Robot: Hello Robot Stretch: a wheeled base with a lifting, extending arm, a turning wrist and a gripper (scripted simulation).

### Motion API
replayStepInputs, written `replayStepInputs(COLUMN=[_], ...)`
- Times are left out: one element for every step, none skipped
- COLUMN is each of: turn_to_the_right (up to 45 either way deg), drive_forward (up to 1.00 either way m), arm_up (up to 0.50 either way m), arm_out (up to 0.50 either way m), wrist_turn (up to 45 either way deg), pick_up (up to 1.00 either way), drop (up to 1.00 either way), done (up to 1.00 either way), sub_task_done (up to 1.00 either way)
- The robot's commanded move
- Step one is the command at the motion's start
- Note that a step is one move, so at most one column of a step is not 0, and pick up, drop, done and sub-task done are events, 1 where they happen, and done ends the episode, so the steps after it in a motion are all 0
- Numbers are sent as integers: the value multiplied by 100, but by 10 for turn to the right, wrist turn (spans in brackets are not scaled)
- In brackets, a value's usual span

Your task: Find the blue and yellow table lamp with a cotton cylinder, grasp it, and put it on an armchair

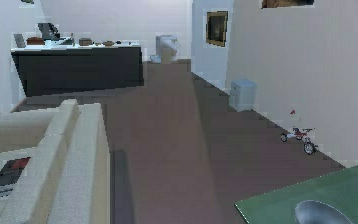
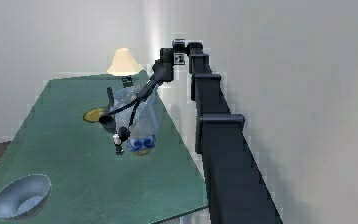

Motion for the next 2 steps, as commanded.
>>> replayStepInputs(turn_to_the_right=[0,0], drive_forward=[0,0], arm_up=[0,0], arm_out=[0,0], wrist_turn=[450,330], pick_up=[0,0], drop=[0,0], done=[0,0], sub_task_done=[0,0])
